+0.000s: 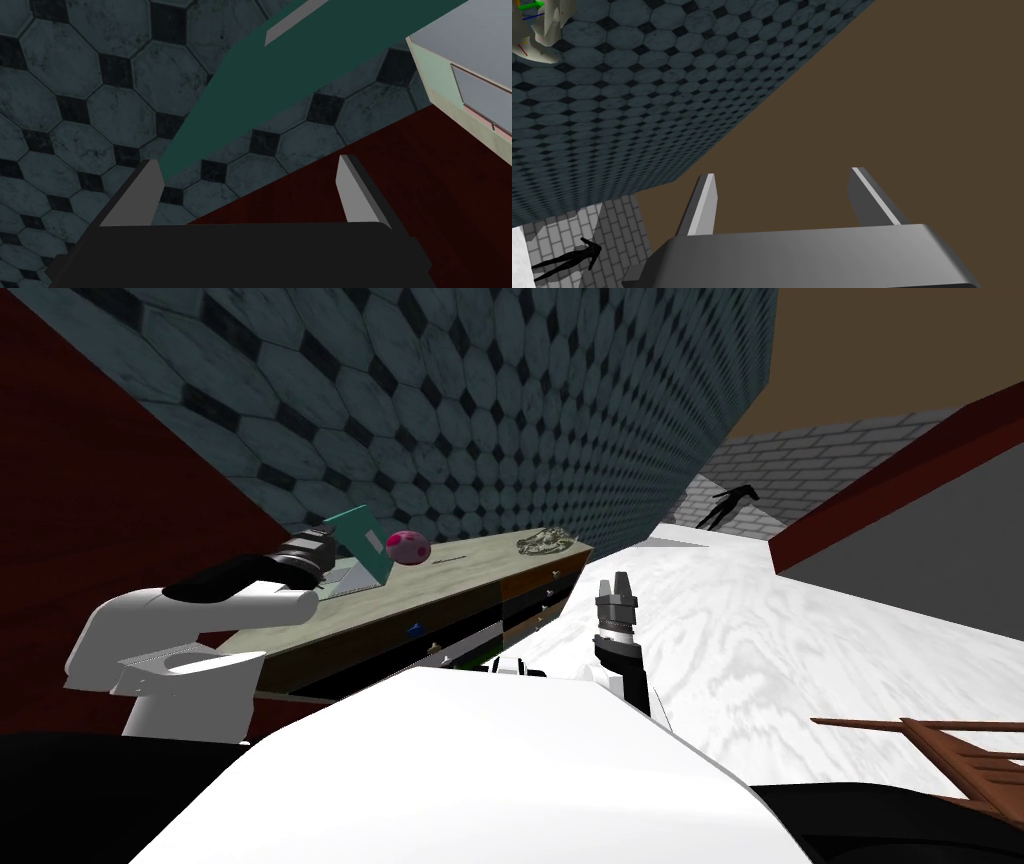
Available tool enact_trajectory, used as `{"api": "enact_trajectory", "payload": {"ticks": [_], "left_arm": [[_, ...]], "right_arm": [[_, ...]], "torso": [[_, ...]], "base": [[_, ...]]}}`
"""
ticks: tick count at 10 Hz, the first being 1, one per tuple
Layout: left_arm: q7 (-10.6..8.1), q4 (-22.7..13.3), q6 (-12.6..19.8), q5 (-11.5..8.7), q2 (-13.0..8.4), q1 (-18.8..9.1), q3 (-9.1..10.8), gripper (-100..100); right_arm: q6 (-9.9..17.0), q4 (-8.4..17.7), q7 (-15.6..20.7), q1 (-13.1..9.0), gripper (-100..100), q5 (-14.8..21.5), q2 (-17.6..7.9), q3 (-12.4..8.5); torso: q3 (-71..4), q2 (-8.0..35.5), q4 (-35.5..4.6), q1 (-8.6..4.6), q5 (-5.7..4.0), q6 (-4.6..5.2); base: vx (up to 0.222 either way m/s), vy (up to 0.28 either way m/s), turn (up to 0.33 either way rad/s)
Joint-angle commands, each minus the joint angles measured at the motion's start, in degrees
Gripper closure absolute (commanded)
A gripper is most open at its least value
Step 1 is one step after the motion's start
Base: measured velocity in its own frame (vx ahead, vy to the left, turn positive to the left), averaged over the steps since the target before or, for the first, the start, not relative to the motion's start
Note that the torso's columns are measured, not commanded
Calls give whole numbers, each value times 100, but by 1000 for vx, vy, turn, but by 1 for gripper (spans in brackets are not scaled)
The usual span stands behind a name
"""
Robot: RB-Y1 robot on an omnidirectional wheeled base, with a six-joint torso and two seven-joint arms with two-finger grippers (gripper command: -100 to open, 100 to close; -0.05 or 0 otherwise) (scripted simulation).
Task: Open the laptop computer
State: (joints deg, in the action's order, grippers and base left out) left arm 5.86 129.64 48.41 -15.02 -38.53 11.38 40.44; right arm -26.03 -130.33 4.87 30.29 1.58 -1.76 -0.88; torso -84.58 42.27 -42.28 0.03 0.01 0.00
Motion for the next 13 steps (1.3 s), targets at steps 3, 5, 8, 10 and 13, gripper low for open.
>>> {"api": "enact_trajectory", "payload": {"ticks": [3, 5, 8, 10, 13], "left_arm": [[-202, -34, 573, -288, -418, -139, 247, -100], [-264, -39, 767, -383, -562, -181, 336, -100], [-306, -49, 912, -453, -670, -219, 407, -100], [-323, -26, 990, -471, -717, -241, 435, -100], [-606, -481, 571, -544, -1041, -628, 57, 100]], "right_arm": [[0, 0, 0, 0, 0, 0, 0, 0], [0, 0, 0, 0, 0, 0, 0, 0], [0, 0, 0, 0, 0, 0, 0, 0], [0, 0, 0, 1, 0, 0, -1, -1], [0, 0, 0, -3, 0, 0, 0, 1]], "torso": [[1, 2, -1, -3, -2, 1], [-1, -1, 0, -3, -2, 2], [0, 0, 0, -3, -1, 0], [-10, -18, 4, 19, 4, 1], [18, 31, -3, -15, 3, 18]], "base": [[17, -10, -38], [15, -7, -32], [15, -7, -33], [71, 53, -18], [-87, -19, -101]]}}
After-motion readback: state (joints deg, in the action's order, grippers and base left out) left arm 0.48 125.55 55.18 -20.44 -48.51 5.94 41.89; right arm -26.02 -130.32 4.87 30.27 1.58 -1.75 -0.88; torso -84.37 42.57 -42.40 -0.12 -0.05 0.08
